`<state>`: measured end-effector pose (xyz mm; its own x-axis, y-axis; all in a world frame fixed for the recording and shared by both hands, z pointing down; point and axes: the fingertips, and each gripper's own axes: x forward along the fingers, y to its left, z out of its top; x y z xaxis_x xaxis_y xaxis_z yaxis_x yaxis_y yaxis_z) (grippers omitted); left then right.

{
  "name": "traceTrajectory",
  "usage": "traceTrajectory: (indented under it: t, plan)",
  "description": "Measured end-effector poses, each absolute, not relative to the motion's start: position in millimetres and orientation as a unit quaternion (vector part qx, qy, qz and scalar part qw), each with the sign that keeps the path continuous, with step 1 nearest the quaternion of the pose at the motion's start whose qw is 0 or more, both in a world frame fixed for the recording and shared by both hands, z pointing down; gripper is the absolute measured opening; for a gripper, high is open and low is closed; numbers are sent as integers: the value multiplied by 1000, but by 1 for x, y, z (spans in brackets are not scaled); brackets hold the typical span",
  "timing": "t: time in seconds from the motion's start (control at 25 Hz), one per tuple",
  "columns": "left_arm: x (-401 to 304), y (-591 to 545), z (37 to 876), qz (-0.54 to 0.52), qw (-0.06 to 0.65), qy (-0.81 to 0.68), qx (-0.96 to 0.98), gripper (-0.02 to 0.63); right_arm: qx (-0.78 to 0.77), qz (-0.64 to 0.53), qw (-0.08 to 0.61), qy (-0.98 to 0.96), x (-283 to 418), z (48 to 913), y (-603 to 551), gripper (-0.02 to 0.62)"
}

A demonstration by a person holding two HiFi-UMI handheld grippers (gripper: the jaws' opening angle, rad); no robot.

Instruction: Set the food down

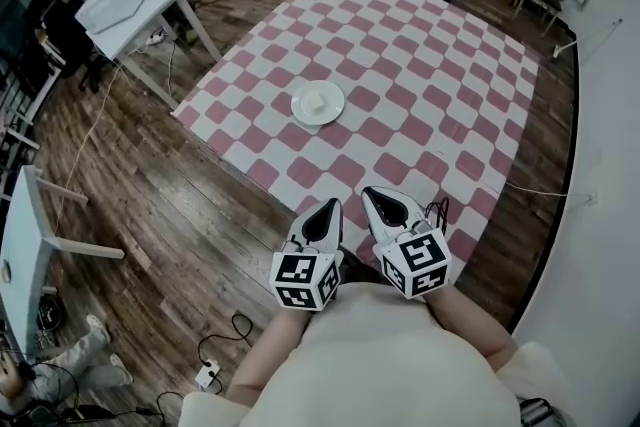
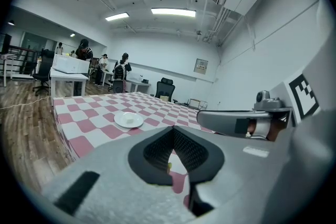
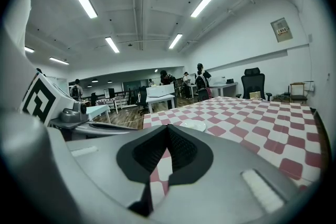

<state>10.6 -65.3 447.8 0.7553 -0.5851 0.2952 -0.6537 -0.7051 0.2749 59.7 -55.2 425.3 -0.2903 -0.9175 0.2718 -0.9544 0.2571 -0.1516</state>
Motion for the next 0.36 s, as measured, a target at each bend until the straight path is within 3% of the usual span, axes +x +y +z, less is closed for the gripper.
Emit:
traceTrajectory:
  t: [0.36]
  plan:
    - [10,-70,449,91,187,-340,917,6,593,151,59,-789,60,429,-59,5]
